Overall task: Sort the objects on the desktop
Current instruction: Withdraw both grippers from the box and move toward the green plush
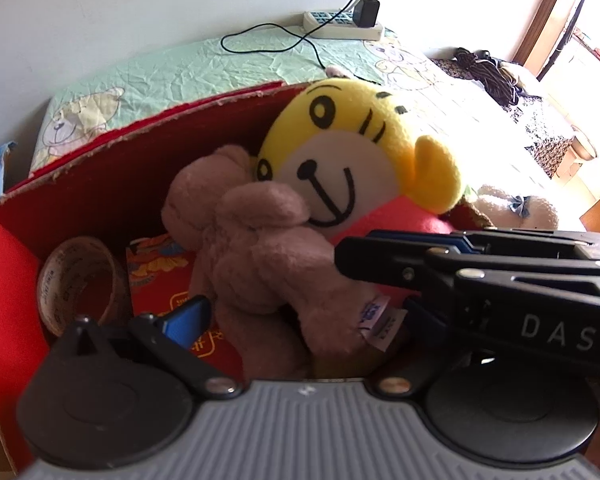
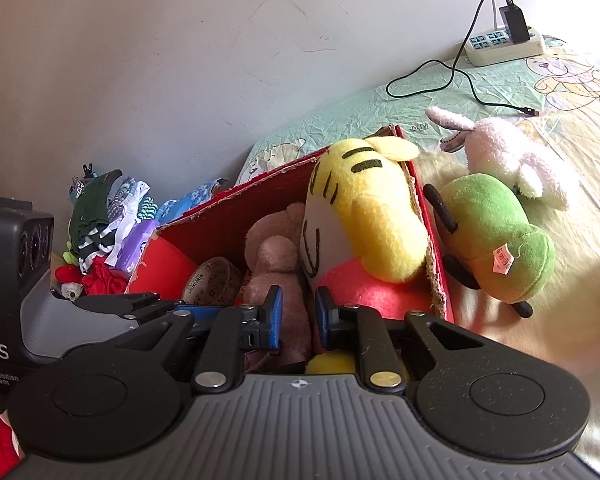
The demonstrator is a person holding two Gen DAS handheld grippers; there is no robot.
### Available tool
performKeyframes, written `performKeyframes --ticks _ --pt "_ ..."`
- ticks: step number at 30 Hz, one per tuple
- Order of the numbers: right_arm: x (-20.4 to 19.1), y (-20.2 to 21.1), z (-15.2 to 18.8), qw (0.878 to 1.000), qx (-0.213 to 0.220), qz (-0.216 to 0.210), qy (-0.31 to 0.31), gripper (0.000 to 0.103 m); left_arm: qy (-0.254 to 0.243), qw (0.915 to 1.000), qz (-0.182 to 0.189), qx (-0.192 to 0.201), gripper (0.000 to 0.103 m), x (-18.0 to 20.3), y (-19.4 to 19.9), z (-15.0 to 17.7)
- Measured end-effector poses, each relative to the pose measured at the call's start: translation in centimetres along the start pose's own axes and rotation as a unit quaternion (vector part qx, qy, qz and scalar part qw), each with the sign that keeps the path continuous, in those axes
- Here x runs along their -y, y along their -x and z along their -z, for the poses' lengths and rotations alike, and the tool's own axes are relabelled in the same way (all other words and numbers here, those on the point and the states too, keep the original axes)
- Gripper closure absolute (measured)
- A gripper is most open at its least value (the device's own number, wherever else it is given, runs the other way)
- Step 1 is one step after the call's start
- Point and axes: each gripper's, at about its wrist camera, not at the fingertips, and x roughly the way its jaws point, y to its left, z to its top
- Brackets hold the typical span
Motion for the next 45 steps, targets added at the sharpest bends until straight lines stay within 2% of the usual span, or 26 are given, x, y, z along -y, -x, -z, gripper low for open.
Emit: performKeyframes --ticks 5,10,11,17,22,26,28,30,34,37,41,45 --pt "0.4 0.0 -0.3 1.000 -0.014 -0.027 0.008 0.085 -0.002 0.9996 -0.028 0.008 0.002 0.6 0.5 0.1" --pt "1.3 1.0 -0.8 0.998 -0.018 -0.064 -0.011 0.081 0.015 0.9984 -0.050 0.022 0.003 1.0 1.8 0.1" --pt "1.5 1.5 -1.0 0.997 -0.017 -0.072 -0.013 0.078 0.017 0.9978 -0.056 0.030 0.003 1.2 2.3 -0.1" --pt "4.0 5.1 -2.7 0.992 0.006 -0.120 -0.033 0.078 0.030 0.9949 -0.073 0.062 0.003 2.8 4.6 -0.9" --pt "7.5 7.6 -3.8 0.993 0.023 -0.107 -0.050 0.078 0.027 0.9941 -0.066 0.081 0.003 5.4 5.5 -2.0" --pt "11.3 8.4 -4.2 0.994 0.018 -0.077 -0.070 0.077 0.013 0.9938 -0.048 0.100 0.003 8.1 5.9 -2.8" --pt "13.2 8.4 -4.3 0.994 0.009 -0.066 -0.089 0.076 0.005 0.9937 -0.034 0.107 0.003 9.5 5.7 -3.2" --pt "14.8 8.2 -4.6 0.993 -0.001 -0.065 -0.100 0.070 -0.002 0.9939 -0.019 0.108 0.003 10.9 5.2 -3.5" --pt "16.6 6.6 -5.3 0.991 -0.034 -0.066 -0.108 0.066 -0.008 0.9951 -0.003 0.098 0.003 13.1 3.7 -4.0" --pt "17.4 5.0 -5.7 0.989 -0.058 -0.080 -0.109 0.058 -0.006 0.9961 -0.001 0.088 0.003 14.2 2.4 -4.2" --pt "18.0 1.8 -6.2 0.984 -0.104 -0.091 -0.109 0.057 0.018 0.9968 -0.004 0.078 0.003 14.4 1.7 -4.2" --pt "18.7 -0.8 -6.1 0.977 -0.136 -0.103 -0.131 0.050 0.045 0.9961 -0.013 0.075 0.003 14.0 1.6 -4.0"
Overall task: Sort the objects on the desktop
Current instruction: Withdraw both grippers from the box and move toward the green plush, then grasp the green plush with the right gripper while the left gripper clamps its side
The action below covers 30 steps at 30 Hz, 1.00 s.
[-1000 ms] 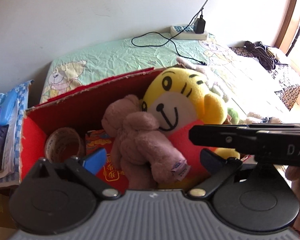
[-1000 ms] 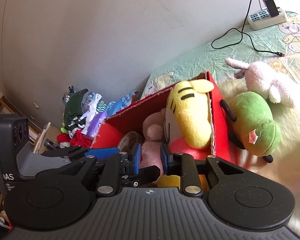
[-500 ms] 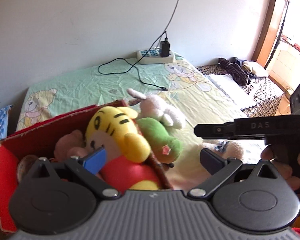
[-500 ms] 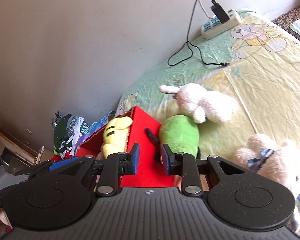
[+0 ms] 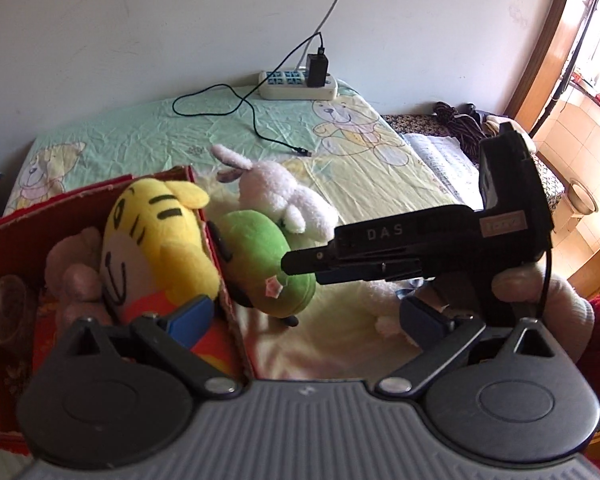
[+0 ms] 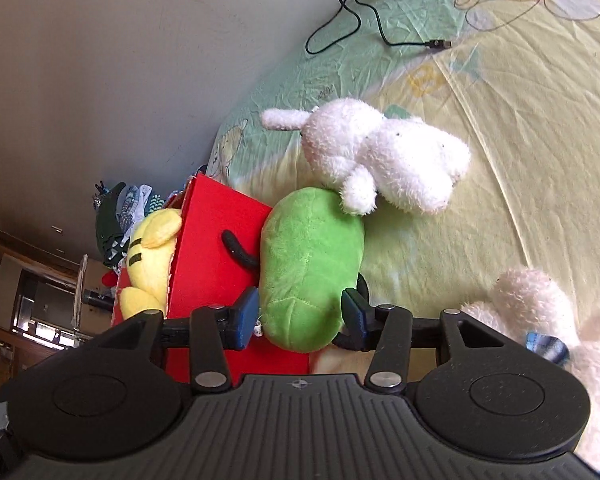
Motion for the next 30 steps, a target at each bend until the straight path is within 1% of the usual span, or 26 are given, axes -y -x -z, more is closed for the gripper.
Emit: performKeyframes --ticks 2,4,6,10,13,15,16,18,21,23,27,30 --pt "0.4 -0.9 -0.1 1.000 -0.015 -0.003 -0.015 0.048 0.010 0.9999 -0.008 -0.001 0.003 -0.1 0.0 0.0" --pt "0.6 -1.6 -0.1 0.999 -0.032 -0.009 -0.021 0.048 0.015 0.9998 -0.013 -0.002 0.003 -0.1 0.0 -0.1" --pt "1.0 -1.5 0.0 0.999 -0.036 -0.015 -0.030 0.055 0.017 0.9997 -0.018 -0.002 0.003 0.1 0.0 -0.1" --pt "2.0 0.2 0.8 0.997 -0.041 -0.036 -0.050 0.059 0.017 0.9998 -0.012 -0.001 0.003 0.8 -0.1 -0.4" --pt "2.6 2.1 2.7 0.996 -0.062 -0.045 -0.049 0.059 0.015 0.9998 0.010 -0.004 0.003 1.3 -0.1 -0.3" --pt "3.0 3.5 4.0 0.995 -0.071 -0.051 -0.047 0.059 0.014 0.9993 0.031 -0.013 0.003 1.8 -0.2 -0.1" --pt "3.3 4.4 4.7 0.995 -0.073 -0.057 -0.048 0.059 0.016 0.9988 0.043 -0.019 0.000 1.9 -0.3 0.1" --pt "3.9 6.1 5.8 0.993 -0.074 -0.067 -0.056 0.059 0.020 0.9965 0.077 -0.028 0.000 2.2 -0.2 0.7" --pt "4.4 7.8 7.1 0.993 -0.077 -0.071 -0.058 0.058 0.016 0.9941 0.100 -0.039 0.001 2.9 0.2 1.7" --pt "4.5 8.2 7.7 0.994 -0.073 -0.066 -0.053 0.060 0.012 0.9924 0.112 -0.050 0.001 3.2 0.1 2.3" --pt "5.0 8.4 7.1 0.995 -0.041 -0.072 -0.061 0.060 0.039 0.9858 0.143 -0.080 0.002 3.1 -0.7 4.3" --pt "4.3 7.8 6.1 0.997 -0.011 -0.063 -0.035 0.059 0.060 0.9839 0.135 -0.101 0.002 2.6 -1.3 6.2"
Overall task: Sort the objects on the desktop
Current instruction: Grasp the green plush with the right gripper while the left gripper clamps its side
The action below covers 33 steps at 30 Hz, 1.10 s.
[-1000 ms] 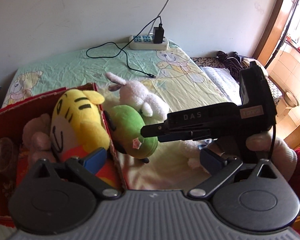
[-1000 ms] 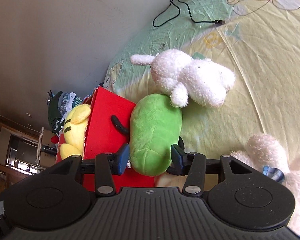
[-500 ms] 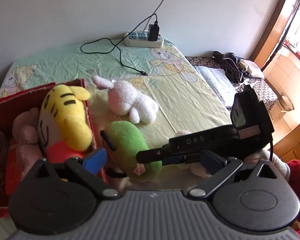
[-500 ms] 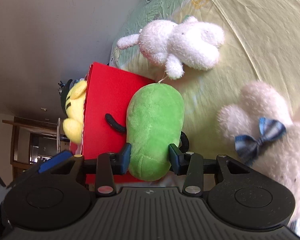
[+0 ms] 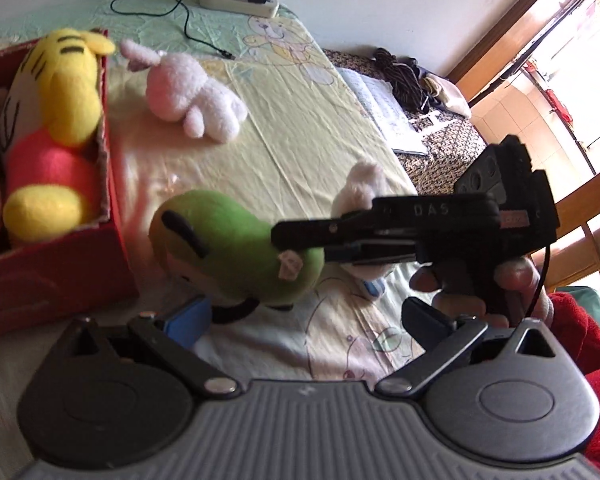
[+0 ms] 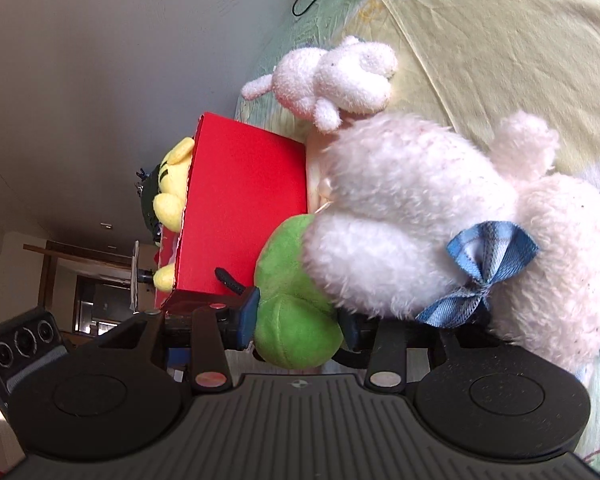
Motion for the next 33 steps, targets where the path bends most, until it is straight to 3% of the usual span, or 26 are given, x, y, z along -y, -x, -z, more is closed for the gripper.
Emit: performKeyframes --ticks 4,8,11,13,16,23,27,33 --pt "-1.5 -0.6 -1.3 0.996 0.032 0.057 0.066 0.063 0.037 0.9992 -0.016 -0.005 0.003 -1.7 -1.5 0.6" --pt "-3.0 -1.4 -2.1 0.977 0.046 0.137 0.159 0.067 0.068 0.9976 -0.012 0.008 0.004 -2.6 -2.8 0.7" --pt "-2.8 -0.8 -3.0 0.973 0.046 0.139 0.178 0.063 0.069 0.9975 -0.007 0.018 0.007 -2.4 -3.9 0.6" --pt "-2.5 -1.1 -3.9 0.977 0.032 0.122 0.170 0.063 0.065 0.9977 -0.006 0.020 0.010 -2.1 -4.7 0.6" --pt "-1.9 -1.9 -4.7 0.978 0.024 0.136 0.158 0.065 0.066 0.9976 0.002 0.017 0.016 -1.9 -6.1 0.4" --pt "-2.1 -1.4 -4.4 0.987 -0.017 0.115 0.114 0.065 0.075 0.9962 -0.018 0.041 0.016 -1.7 -7.9 -1.6" --pt "-1.4 -1.1 -4.7 0.994 -0.030 0.099 0.046 0.065 0.085 0.9954 -0.015 0.040 0.014 -2.2 -7.8 -2.3" --pt "-0.3 0.3 -3.6 0.995 -0.054 0.054 -0.059 0.063 0.053 0.9970 -0.031 0.047 0.014 -1.0 -5.5 -2.1"
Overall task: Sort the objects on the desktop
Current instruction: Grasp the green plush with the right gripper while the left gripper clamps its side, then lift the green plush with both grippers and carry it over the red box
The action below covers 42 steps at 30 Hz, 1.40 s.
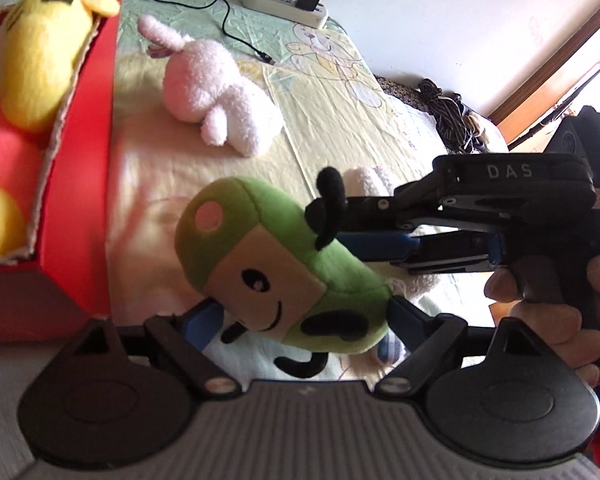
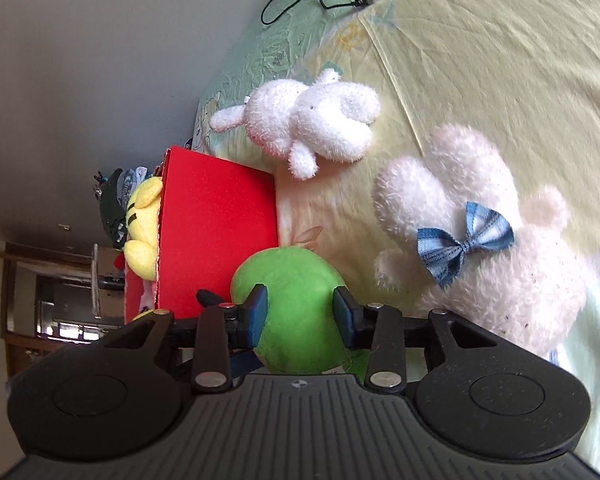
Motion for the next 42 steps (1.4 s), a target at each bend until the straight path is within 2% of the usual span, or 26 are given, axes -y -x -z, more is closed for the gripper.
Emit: performKeyframes --ticks 2,5,9,12,18,24,31,36,42 --pt "0.5 -0.2 1.3 0.999 -0.026 -0.016 -0.023 0.062 -0.007 0.9999 -0.011 -0.005 0.014 -0.2 0.5 0.4" --pt "1.2 -0.9 3.7 0.998 -0.050 -0.013 -0.034 0.062 0.000 0.9997 -0.011 -0.022 0.014 -1.2 0.8 1.0" --pt "1.9 -1.1 5.2 0.999 -0.039 0.003 -0.030 0.055 0.000 0.9988 0.004 -0.049 0.015 -1.6 0.7 2.4" --pt "1.3 -0.8 5.1 1.000 -0.023 0.013 0.002 0.053 -0.018 0.9985 -0.004 -0.052 0.013 -0.9 0.4 3.0" --pt "-0.2 -1.9 4.2 0.998 -0.017 0.017 0.061 0.049 -0.023 0.9978 -0.022 -0.057 0.012 -0.7 -0.3 2.8" --pt "0.6 -3.5 3.1 0.998 -0.040 -0.013 0.040 0.046 -0.025 0.9975 -0.041 -0.051 0.014 -1.0 -0.2 1.8" --pt "0.6 -2.7 4.0 0.997 -0.055 -0.013 0.048 0.050 -0.051 0.9957 -0.053 -0.056 0.016 -0.1 -0.2 2.3" --pt "0.2 -0.5 4.6 0.998 -0.037 -0.013 0.054 0.050 -0.070 0.9954 -0.039 -0.053 0.016 1.4 0.6 2.2" --pt "-2.1 2.9 4.7 0.995 0.006 -0.011 0.101 0.050 -0.112 0.9931 -0.030 -0.020 0.016 3.9 2.5 1.3"
